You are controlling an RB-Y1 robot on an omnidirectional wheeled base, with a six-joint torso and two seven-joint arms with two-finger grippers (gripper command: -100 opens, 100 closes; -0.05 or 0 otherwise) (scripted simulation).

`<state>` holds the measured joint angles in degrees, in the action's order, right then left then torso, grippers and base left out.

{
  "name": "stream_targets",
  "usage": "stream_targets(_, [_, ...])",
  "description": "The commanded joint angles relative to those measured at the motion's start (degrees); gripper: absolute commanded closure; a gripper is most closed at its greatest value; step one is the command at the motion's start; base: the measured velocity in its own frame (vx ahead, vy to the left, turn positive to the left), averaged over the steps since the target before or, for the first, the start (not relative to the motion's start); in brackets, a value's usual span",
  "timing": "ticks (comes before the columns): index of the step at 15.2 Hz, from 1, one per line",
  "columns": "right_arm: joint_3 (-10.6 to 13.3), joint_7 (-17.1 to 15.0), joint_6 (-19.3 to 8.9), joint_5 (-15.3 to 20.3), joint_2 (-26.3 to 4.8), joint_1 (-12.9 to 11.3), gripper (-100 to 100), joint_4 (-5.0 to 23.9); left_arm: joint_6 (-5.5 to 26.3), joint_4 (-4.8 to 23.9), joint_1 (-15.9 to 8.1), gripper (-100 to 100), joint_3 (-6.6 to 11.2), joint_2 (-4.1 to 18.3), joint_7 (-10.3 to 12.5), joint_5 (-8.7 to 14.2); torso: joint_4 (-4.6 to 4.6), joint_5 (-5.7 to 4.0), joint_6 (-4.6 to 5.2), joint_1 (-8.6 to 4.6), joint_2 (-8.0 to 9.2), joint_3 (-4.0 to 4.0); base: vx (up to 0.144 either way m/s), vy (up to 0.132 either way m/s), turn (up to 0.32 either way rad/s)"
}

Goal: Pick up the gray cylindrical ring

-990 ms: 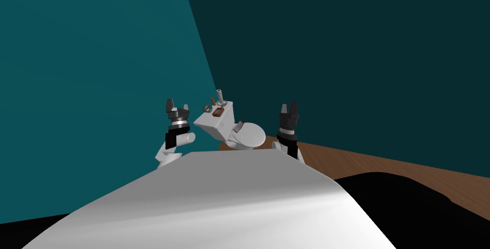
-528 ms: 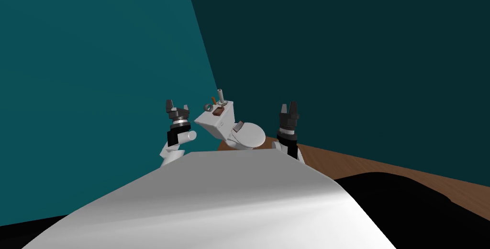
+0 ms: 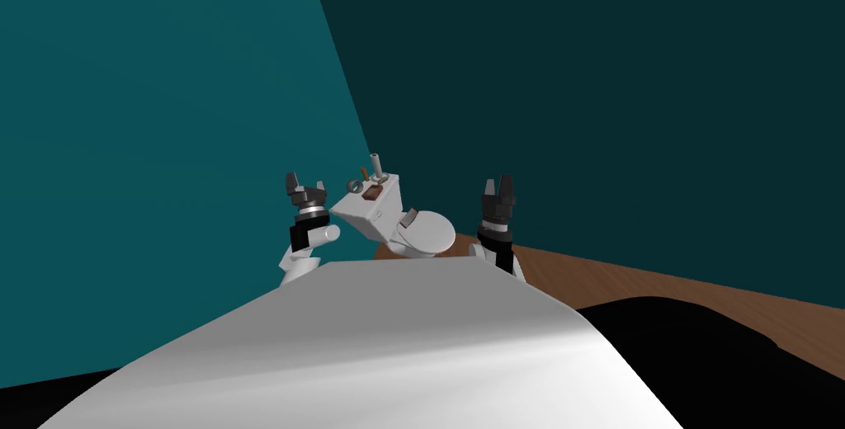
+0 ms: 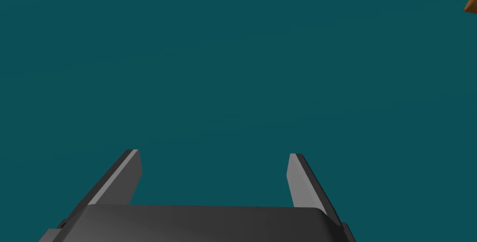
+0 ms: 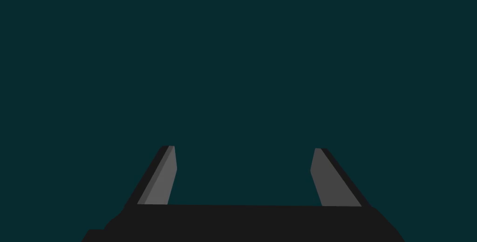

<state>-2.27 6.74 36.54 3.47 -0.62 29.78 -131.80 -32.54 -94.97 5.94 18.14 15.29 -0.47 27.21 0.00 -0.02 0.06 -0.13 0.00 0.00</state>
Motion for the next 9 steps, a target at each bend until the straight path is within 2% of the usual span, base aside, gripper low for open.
stream_targets(1, [0.0, 0.0, 0.0, 0.0, 0.0, 0.0, 0, 0.0, -1.6, 1.67, -1.04, -100, 0.04, -0.76, -1.76, 2.56, 0.0, 0.0, 0.0, 0.0, 0.0, 0.0, -0.025, -0.046, -0.245])
stream_targets(3, [0.0, 0.0, 0.0, 0.0, 0.0, 0.0, 0, 0.0, -3.34, 3.58, -2.23, -100, 0.11, -1.55, -3.49, 5.24, 0.01, -0.02, -0.01, -0.08, 0.03, 0.02, -0.02, -0.053, -0.203])
stream_targets(4, [0.0, 0.0, 0.0, 0.0, 0.0, 0.0, 0, 0.0, -3.34, 3.58, -2.23, -100, 0.11, -1.55, -3.49, 5.42, 0.01, -0.03, 0.0, -0.12, 0.03, 0.02, -0.017, -0.052, -0.135])
stream_targets(6, [0.0, 0.0, 0.0, 0.0, 0.0, 0.0, 0, 0.0, -5.43, 5.83, -3.69, -100, 0.21, -2.47, -5.55, 8.48, 0.01, -0.03, -0.02, -0.12, 0.03, 0.02, -0.015, -0.054, -0.178])
stream_targets(7, [0.0, 0.0, 0.0, 0.0, 0.0, 0.0, 0, 0.0, -5.43, 5.83, -3.69, -100, 0.21, -2.47, -5.55, 8.79, 0.01, -0.03, -0.01, -0.13, 0.02, 0.02, -0.011, -0.045, -0.167])
stream_targets(8, [0.0, 0.0, 0.0, 0.0, 0.0, 0.0, 0, 0.0, -6.61, 7.08, -4.51, -100, 0.26, -2.97, -6.68, 10.64, 0.01, -0.03, -0.03, -0.11, 0.02, 0.01, -0.01, -0.042, -0.174])
stream_targets(9, [0.0, 0.0, 0.0, 0.0, 0.0, 0.0, 0, 0.0, -6.61, 7.08, -4.51, -100, 0.26, -2.97, -6.68, 10.64, 0.01, -0.03, -0.02, -0.09, 0.02, 0.01, -0.01, -0.036, -0.13])
